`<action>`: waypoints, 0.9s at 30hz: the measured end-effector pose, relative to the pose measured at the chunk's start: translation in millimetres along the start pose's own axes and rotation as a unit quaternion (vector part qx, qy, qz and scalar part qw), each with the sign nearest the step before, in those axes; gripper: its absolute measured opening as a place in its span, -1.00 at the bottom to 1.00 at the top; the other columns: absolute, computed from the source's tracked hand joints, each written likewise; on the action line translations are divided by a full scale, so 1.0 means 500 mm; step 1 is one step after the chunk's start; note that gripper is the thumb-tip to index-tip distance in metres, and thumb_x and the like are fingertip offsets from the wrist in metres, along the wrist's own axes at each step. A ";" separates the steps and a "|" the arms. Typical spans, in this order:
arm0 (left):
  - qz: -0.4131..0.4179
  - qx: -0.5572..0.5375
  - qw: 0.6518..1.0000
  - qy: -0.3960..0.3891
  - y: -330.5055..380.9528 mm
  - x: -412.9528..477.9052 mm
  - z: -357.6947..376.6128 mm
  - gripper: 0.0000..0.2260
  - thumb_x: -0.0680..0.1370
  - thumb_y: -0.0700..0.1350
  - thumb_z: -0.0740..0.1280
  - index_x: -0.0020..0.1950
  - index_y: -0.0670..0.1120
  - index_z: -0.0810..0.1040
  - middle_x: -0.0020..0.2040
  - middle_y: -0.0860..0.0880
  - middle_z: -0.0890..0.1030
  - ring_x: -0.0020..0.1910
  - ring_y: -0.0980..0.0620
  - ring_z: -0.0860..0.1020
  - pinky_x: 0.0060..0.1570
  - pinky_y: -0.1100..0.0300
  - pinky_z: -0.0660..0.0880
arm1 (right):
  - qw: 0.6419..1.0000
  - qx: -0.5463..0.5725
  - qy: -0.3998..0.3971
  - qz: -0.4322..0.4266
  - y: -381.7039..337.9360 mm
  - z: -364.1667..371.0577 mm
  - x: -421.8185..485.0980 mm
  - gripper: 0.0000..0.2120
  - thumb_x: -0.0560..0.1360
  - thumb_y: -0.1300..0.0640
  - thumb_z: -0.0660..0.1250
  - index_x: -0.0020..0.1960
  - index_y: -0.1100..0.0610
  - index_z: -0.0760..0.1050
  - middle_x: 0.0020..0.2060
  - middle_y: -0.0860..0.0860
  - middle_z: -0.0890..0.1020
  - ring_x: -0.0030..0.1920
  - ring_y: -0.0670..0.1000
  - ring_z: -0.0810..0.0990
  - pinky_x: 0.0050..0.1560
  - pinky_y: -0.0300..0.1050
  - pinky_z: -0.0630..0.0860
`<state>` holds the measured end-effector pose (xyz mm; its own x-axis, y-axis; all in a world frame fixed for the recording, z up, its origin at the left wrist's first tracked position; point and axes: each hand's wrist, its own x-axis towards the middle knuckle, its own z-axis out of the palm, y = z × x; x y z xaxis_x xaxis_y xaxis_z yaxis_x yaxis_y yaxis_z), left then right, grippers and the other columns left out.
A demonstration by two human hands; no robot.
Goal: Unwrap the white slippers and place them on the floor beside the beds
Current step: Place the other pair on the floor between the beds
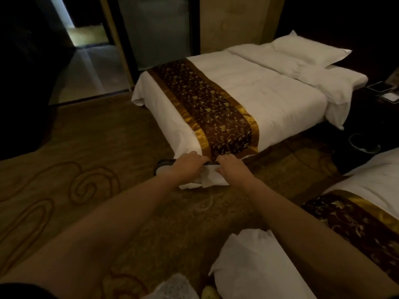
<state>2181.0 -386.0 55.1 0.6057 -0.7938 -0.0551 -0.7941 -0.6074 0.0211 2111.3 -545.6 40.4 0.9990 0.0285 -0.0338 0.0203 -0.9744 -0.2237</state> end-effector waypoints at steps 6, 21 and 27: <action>0.070 -0.031 0.997 -0.002 -0.071 0.218 0.028 -0.72 0.56 -0.09 0.19 0.27 -0.05 0.45 0.12 -0.10 0.58 0.07 -0.09 0.49 -0.03 0.08 0.41 | 0.998 0.011 -0.011 0.066 0.122 0.014 0.147 -0.79 0.56 0.11 0.16 0.16 0.16 0.37 0.13 0.12 0.50 0.15 0.14 0.43 0.08 0.02 0.39; 0.293 -0.043 0.951 -0.090 -0.042 0.776 0.067 -0.71 0.59 -0.11 0.16 0.31 -0.04 0.41 0.12 -0.13 0.54 0.08 -0.11 0.47 0.02 0.04 0.43 | 0.944 0.026 0.016 0.329 0.444 -0.011 0.323 -0.75 0.57 0.07 0.17 0.19 0.17 0.38 0.15 0.13 0.51 0.18 0.15 0.43 0.09 0.00 0.38; 0.313 -0.071 0.930 -0.179 0.080 0.961 0.100 -0.77 0.55 -0.06 0.22 0.18 -0.09 0.46 0.10 -0.14 0.53 0.09 -0.12 0.47 0.02 0.02 0.44 | 0.934 0.006 -0.023 0.358 0.640 -0.006 0.327 -0.73 0.57 0.09 0.14 0.23 0.15 0.36 0.19 0.12 0.48 0.21 0.14 0.42 0.12 0.01 0.36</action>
<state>2437.8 -790.1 -20.3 -0.0489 -0.9475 -0.3160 -0.9553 -0.0480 0.2918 2281.2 -853.6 -33.9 0.7540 -0.6188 -0.2202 -0.6521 -0.7454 -0.1381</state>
